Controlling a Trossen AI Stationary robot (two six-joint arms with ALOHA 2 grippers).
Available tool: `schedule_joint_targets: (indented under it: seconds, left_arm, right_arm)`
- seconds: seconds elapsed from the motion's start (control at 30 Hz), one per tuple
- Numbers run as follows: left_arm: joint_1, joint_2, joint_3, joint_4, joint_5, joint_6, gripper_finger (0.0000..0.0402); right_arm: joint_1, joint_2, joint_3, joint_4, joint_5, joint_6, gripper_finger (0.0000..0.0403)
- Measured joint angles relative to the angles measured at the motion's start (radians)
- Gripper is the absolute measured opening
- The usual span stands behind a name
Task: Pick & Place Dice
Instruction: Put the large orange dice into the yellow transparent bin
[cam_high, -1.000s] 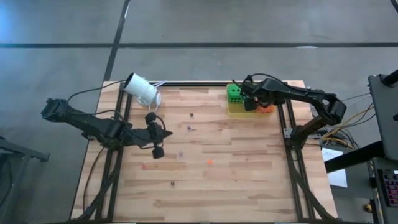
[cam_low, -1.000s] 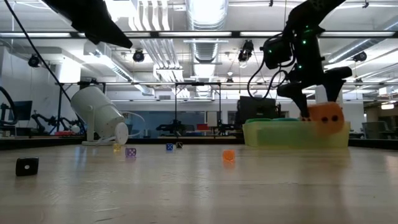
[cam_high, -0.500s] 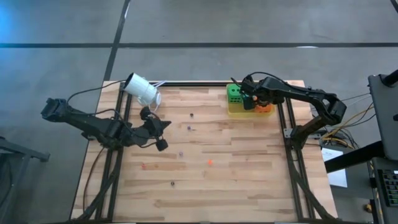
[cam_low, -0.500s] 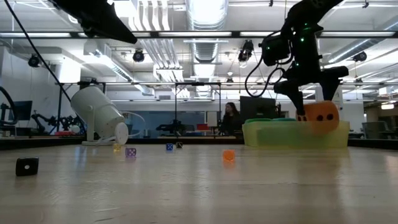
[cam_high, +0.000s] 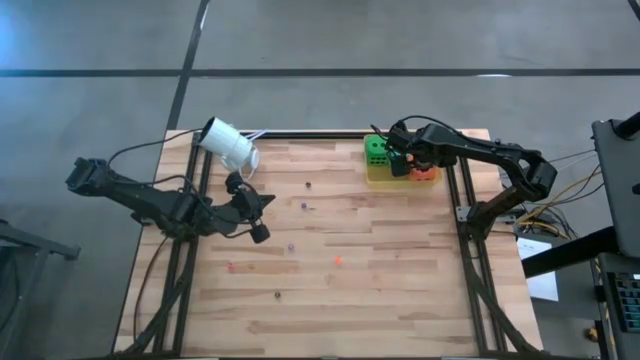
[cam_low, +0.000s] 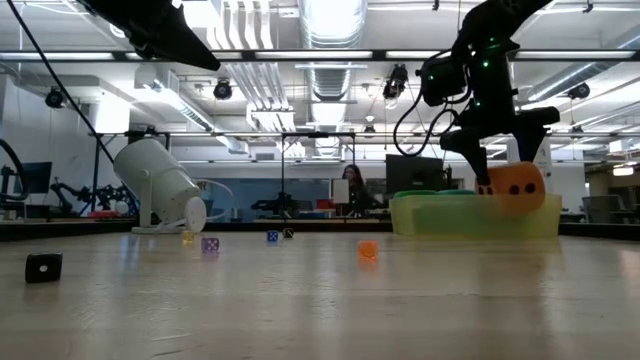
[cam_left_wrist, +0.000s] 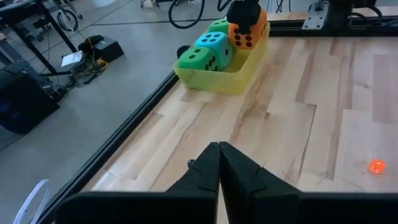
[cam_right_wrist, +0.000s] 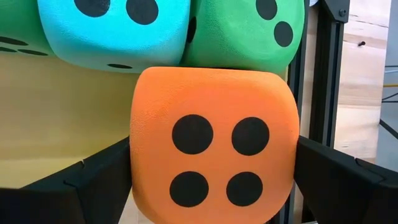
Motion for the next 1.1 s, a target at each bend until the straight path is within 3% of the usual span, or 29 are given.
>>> schedule_joint_targets:
  seconds: [1.1]
  left_arm:
    - [0.0,0.0,-0.001,-0.012,0.002,0.003,0.0012]
  right_arm:
    - [0.0,0.0,-0.001,-0.005,0.001,-0.018,0.0381]
